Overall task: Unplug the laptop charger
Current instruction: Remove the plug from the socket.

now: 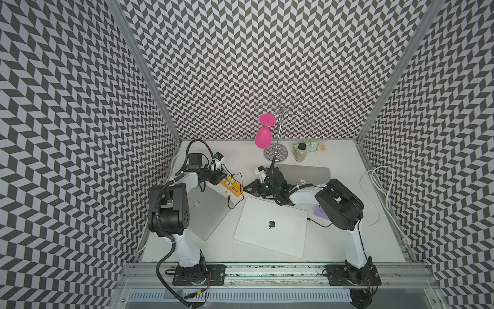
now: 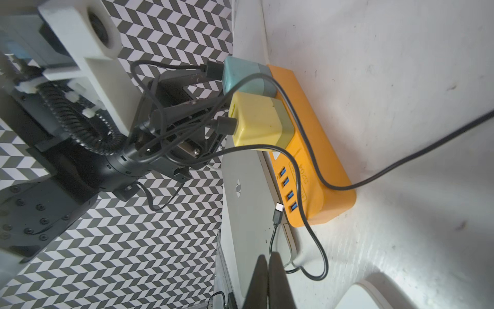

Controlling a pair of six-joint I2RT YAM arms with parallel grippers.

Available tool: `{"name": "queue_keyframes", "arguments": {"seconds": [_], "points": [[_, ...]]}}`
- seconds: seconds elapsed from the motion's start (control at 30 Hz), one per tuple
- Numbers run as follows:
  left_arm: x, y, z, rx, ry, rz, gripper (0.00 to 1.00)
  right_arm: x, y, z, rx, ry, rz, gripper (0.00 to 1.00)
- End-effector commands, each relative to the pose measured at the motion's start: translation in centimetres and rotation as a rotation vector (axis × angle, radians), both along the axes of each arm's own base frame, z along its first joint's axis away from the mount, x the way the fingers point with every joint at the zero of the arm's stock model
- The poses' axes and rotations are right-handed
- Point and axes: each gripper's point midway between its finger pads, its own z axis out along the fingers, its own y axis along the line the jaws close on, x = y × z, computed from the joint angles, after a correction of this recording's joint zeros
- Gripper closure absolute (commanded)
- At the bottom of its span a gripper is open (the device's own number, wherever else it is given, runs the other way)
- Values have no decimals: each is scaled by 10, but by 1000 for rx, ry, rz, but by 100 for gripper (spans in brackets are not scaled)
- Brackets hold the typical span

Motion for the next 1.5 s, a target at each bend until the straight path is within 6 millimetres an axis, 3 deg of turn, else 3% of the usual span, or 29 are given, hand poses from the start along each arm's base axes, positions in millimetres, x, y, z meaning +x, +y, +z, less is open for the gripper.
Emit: {"name": "queue_keyframes", "arguments": {"seconds": [0.0, 0.47, 0.77, 1.0, 1.47], "points": [[3, -5, 3, -3, -14, -31, 56, 11, 4, 11, 38, -37, -18, 100], [2, -3, 6, 47, -47, -16, 69, 23, 6, 0, 29, 32, -89, 100], [0, -1, 8, 62, -61, -5, 74, 16, 16, 0, -22, -10, -99, 100], [-2, -1, 9, 55, -59, -4, 74, 11, 34, -11, -46, -25, -74, 100], [-4, -2, 7, 50, -55, -5, 75, 17, 40, -40, -131, -28, -75, 100]]}}
